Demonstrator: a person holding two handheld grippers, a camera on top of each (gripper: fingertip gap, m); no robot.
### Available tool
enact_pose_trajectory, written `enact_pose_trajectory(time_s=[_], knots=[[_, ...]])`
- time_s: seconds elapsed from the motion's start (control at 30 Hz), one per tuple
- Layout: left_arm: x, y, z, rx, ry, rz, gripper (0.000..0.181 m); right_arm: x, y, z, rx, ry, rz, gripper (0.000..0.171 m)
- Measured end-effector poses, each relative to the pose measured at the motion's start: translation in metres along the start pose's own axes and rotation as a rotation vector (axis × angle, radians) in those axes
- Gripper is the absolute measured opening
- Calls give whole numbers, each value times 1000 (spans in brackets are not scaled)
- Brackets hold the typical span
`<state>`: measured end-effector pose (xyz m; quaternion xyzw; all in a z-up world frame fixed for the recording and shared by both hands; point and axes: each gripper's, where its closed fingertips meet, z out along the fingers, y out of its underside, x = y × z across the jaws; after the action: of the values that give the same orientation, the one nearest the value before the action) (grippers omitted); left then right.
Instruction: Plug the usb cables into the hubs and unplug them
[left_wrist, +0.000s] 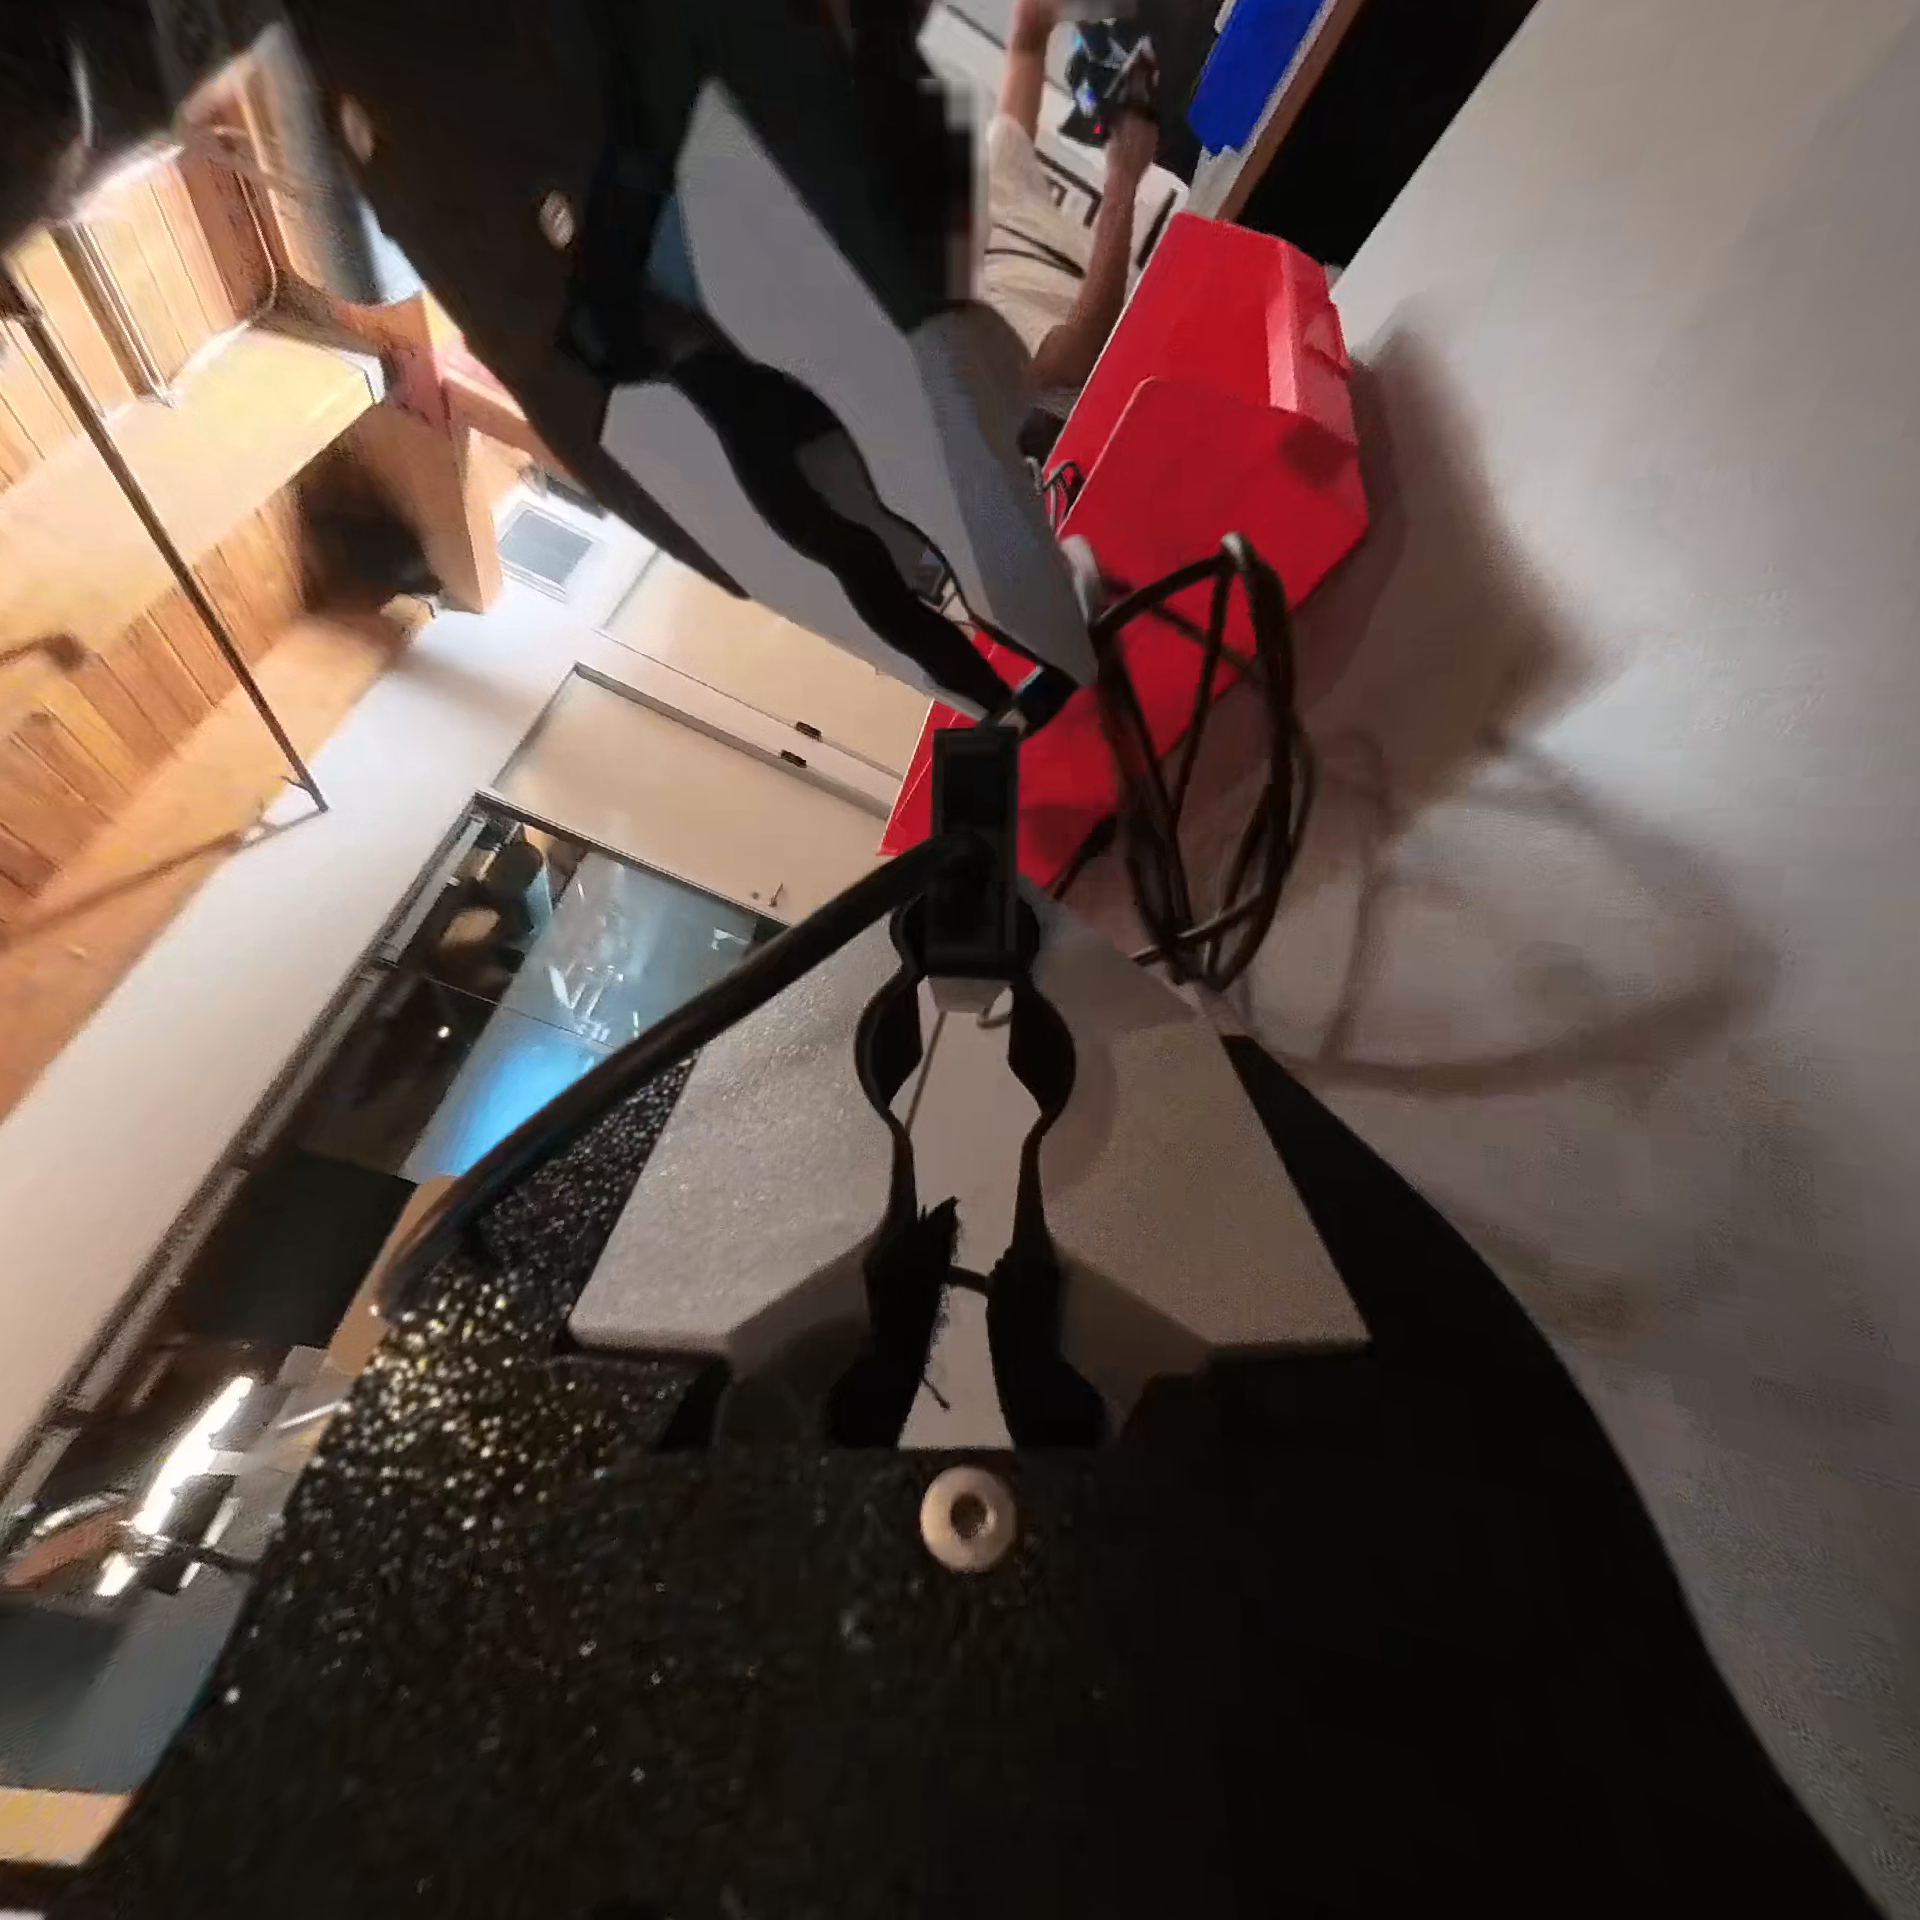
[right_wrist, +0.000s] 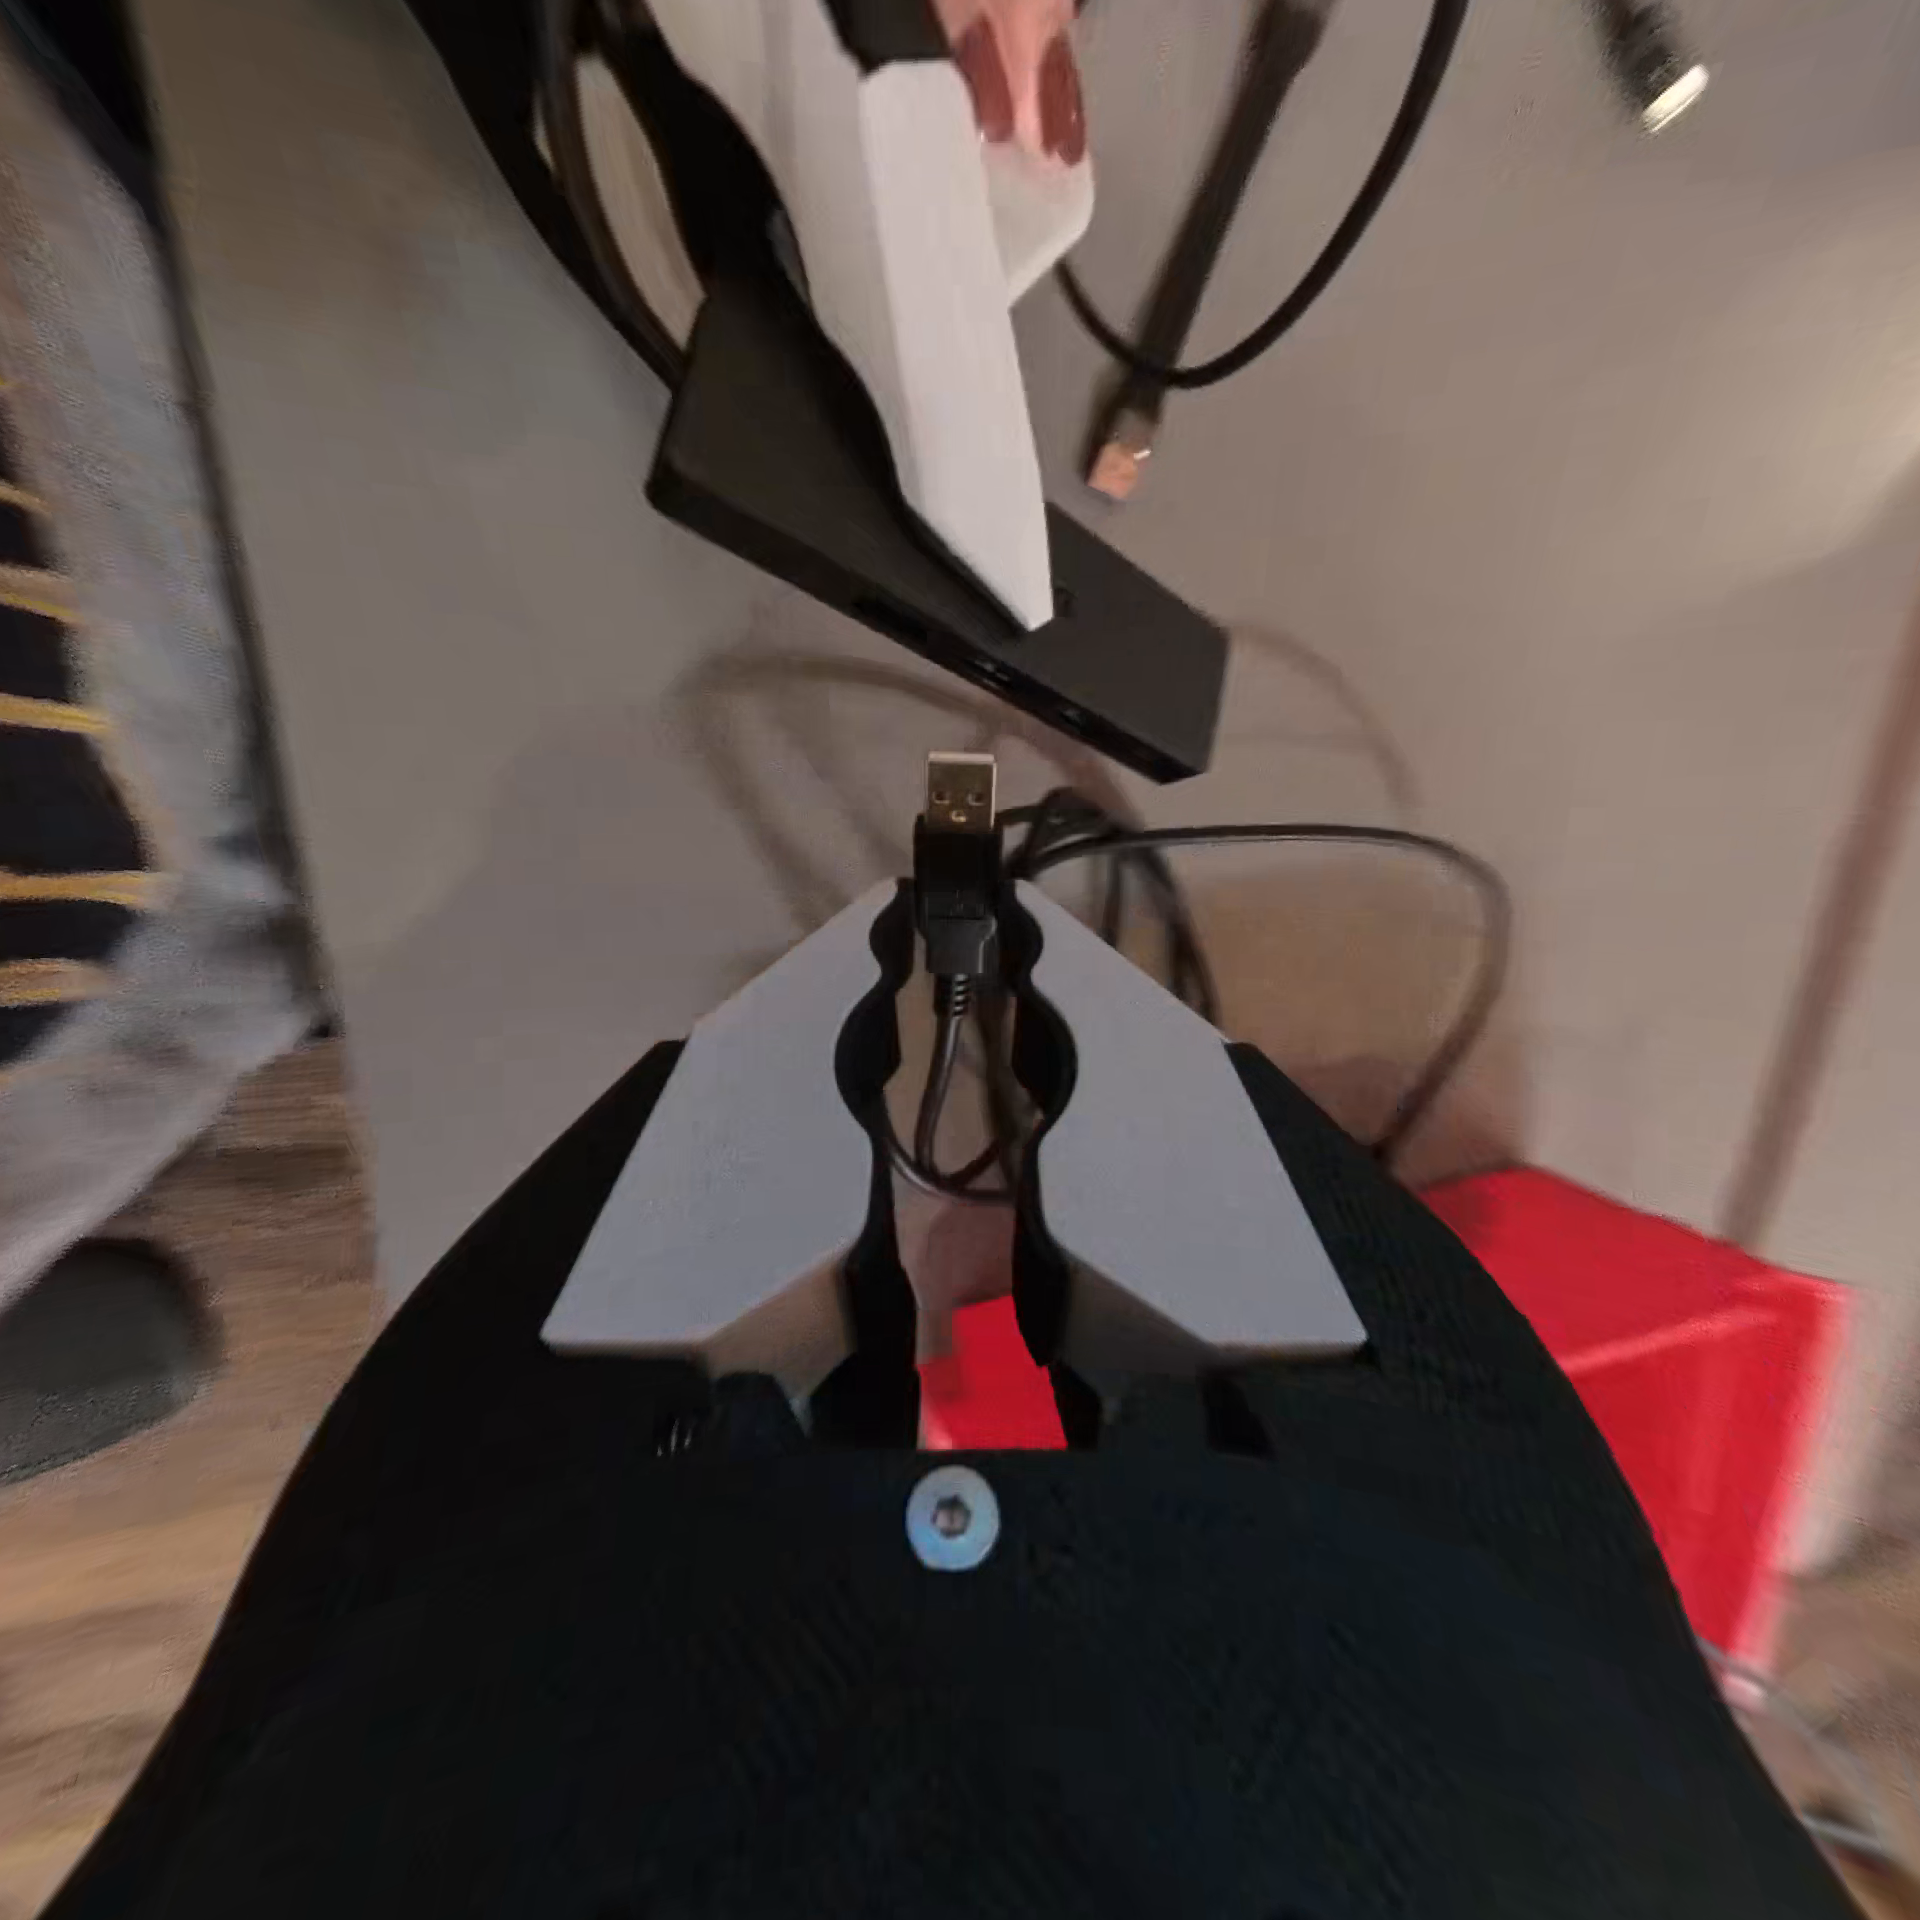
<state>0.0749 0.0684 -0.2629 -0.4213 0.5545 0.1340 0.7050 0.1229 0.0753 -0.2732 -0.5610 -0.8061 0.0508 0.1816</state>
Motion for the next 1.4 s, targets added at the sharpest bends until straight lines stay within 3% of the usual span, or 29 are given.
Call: enact_pose_trajectory(time_s=[0.13, 0.27, 0.73, 1.0, 1.4], knots=[[4, 1, 1, 1, 15, 33, 6, -10, 0, 2, -77, -222, 202, 14], [9, 4, 3, -16, 25, 102, 8, -13, 0, 5, -173, -338, 309, 13], [20, 1, 7, -20, 45, 244, 6, -19, 3, 13, -345, -415, 333, 14], [27, 3, 9, -50, 56, 343, 8, -21, 2, 18, -333, -452, 343, 13], [58, 2, 16, -51, 174, 349, 8, -34, 15, 41, -160, -461, 314, 12]])
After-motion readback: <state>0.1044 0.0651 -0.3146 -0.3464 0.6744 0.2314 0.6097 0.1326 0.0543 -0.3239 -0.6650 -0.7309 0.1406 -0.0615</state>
